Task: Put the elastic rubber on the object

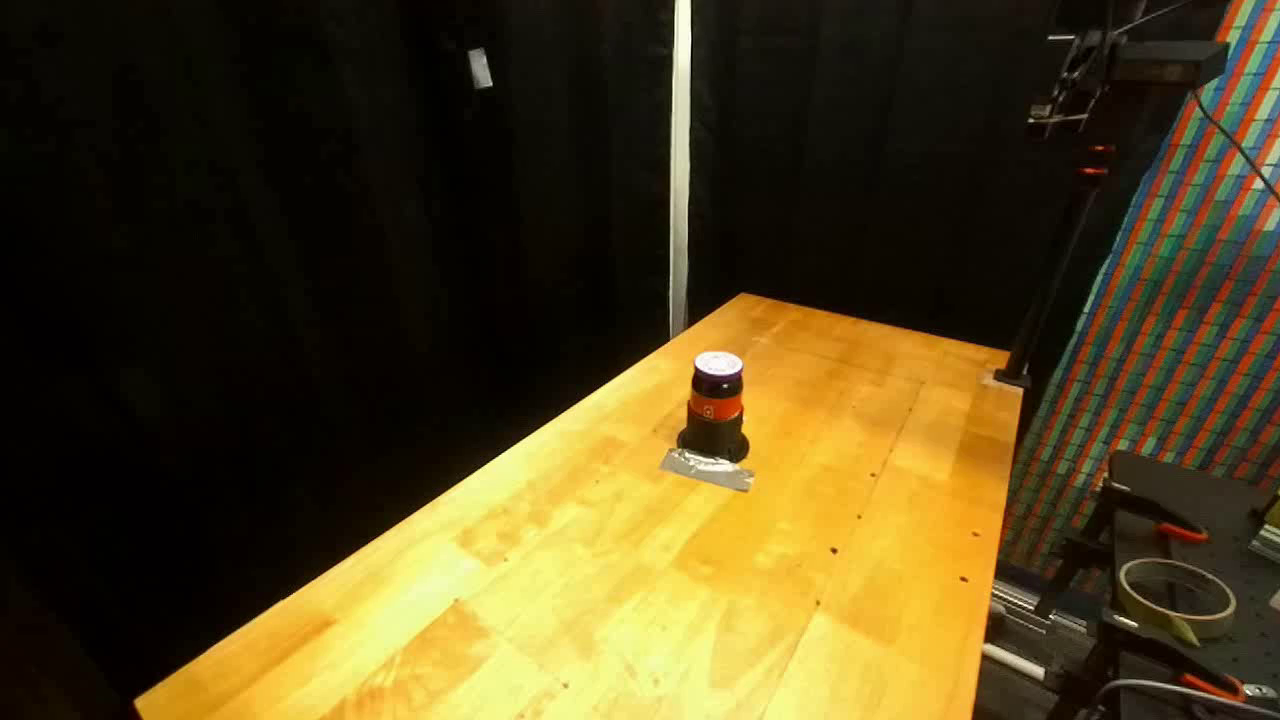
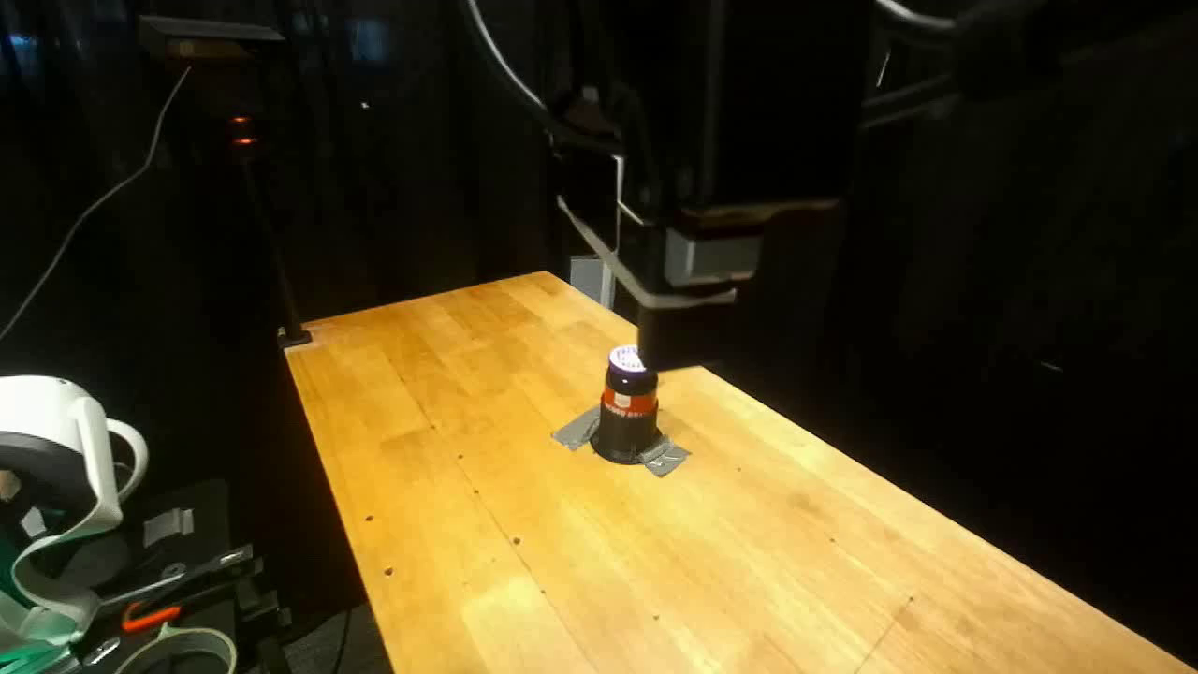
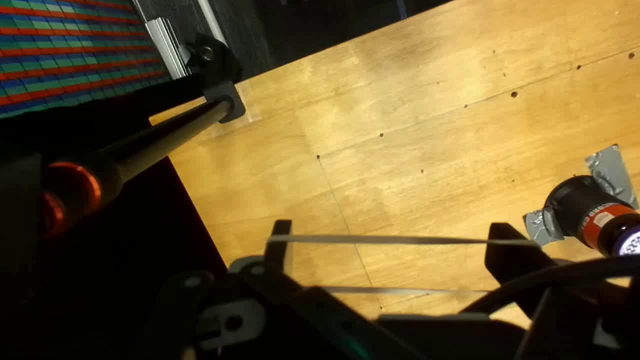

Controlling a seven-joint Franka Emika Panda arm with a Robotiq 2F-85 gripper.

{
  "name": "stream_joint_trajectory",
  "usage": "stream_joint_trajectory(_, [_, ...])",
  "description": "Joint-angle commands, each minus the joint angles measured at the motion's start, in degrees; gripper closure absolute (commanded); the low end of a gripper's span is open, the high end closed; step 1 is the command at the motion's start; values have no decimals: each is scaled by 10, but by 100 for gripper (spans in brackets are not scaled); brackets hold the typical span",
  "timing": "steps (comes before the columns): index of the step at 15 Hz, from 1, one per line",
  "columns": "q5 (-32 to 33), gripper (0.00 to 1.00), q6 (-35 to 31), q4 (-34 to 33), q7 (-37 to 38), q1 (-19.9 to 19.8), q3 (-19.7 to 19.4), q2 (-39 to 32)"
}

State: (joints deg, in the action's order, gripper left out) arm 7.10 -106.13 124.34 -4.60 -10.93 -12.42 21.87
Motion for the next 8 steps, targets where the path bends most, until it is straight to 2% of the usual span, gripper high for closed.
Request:
stream_joint_trajectory(1, [-1, 0, 1, -3, -1, -1, 1, -1])
stream_joint_trajectory(8, [-1, 0, 1, -7, -1, -1, 1, 2])
